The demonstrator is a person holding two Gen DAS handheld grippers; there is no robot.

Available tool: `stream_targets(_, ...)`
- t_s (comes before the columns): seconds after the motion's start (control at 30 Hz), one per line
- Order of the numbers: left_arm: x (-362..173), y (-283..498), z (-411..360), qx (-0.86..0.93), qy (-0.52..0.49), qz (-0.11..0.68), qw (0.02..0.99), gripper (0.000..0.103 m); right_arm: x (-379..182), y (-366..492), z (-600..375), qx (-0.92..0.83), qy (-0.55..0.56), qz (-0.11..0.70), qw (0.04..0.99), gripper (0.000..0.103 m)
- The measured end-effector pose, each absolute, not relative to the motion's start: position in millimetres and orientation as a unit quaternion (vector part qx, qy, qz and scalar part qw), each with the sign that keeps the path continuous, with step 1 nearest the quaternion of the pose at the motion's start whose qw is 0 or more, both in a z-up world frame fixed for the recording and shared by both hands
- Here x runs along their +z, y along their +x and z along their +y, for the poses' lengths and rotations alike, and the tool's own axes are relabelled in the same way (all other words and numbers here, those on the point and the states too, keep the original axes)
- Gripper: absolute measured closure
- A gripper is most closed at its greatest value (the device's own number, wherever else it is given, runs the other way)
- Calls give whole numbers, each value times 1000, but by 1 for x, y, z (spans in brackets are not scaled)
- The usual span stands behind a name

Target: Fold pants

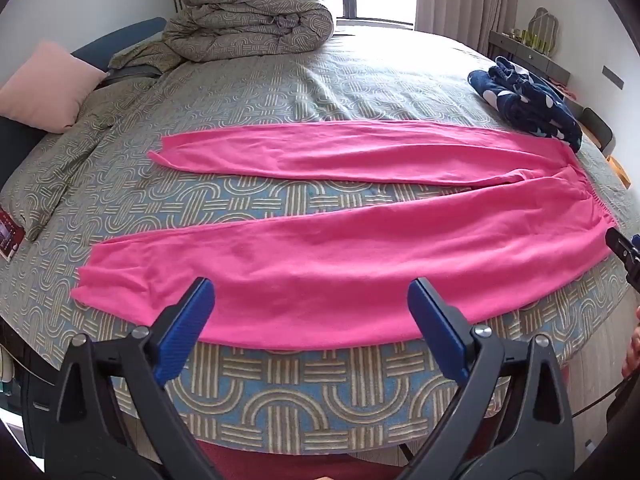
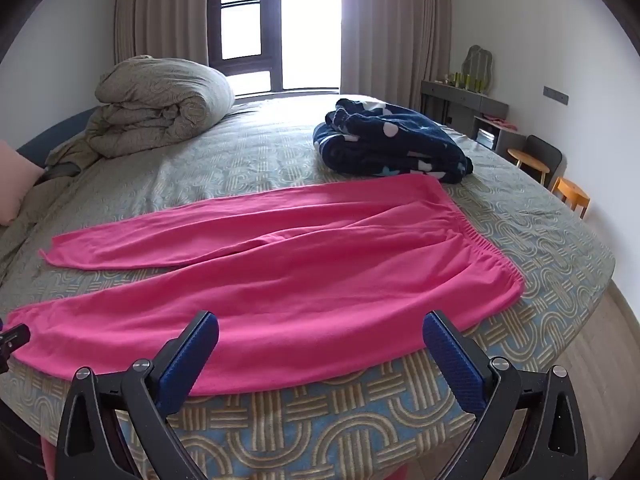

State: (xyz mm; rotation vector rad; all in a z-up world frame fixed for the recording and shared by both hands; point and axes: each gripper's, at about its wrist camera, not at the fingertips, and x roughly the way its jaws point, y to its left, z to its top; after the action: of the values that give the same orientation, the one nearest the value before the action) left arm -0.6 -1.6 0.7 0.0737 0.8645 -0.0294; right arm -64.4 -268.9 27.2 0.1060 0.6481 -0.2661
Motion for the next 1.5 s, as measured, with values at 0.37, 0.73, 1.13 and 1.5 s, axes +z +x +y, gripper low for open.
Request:
stream_targets(0.37,-3,1,-6,-22,42,427,903,26,24,-64,-272,-130,51,321,937,0)
stream_targets(0.73,-1,1,-7,-17,61,418,906,26,24,-60,-270,-128,50,325,936,0)
stream_targets(1.13,1,1,-12,-2,70,418,906,26,19,-61,-274,-122,62,333,933,0)
stream_targets(1.5,-2,0,-13,-3,71,428,901,26,16,-60,-274,-121,67,338,931,0)
